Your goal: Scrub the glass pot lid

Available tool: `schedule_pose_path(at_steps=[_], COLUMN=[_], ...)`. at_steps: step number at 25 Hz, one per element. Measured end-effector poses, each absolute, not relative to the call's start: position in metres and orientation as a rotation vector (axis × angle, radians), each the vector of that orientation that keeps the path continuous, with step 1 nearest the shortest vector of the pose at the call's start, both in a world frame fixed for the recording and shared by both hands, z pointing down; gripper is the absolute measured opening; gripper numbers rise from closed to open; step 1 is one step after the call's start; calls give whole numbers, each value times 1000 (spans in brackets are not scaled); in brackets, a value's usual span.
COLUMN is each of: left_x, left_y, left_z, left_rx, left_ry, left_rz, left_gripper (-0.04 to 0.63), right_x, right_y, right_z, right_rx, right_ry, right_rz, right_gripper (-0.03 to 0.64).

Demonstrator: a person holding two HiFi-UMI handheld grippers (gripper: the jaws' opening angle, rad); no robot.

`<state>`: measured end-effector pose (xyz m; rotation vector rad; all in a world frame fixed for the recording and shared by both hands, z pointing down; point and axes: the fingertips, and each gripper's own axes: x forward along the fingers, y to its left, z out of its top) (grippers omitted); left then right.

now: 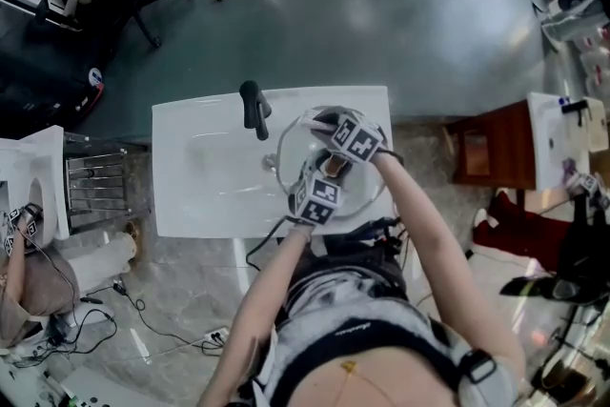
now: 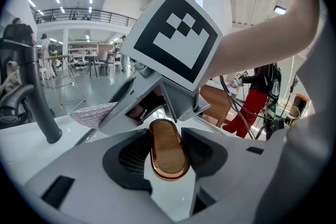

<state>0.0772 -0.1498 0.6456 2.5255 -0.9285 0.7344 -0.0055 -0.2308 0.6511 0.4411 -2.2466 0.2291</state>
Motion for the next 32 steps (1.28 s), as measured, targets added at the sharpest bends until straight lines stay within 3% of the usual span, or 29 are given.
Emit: schedule_pose_path(at_steps=[16,32], left_x=[77,76], left_y=[-148,-148], left_z=[645,647], left_rx=[2522,2522], left_ry=[-925,-924], left_rz=[737,742], left_gripper=[186,186], right_x=[-41,-40], right_y=[-212,-216], right_z=[652,649], right_rx=[37,166], right_ry=[-2373,-2315], right_rz=[217,163], right_gripper=[94,95])
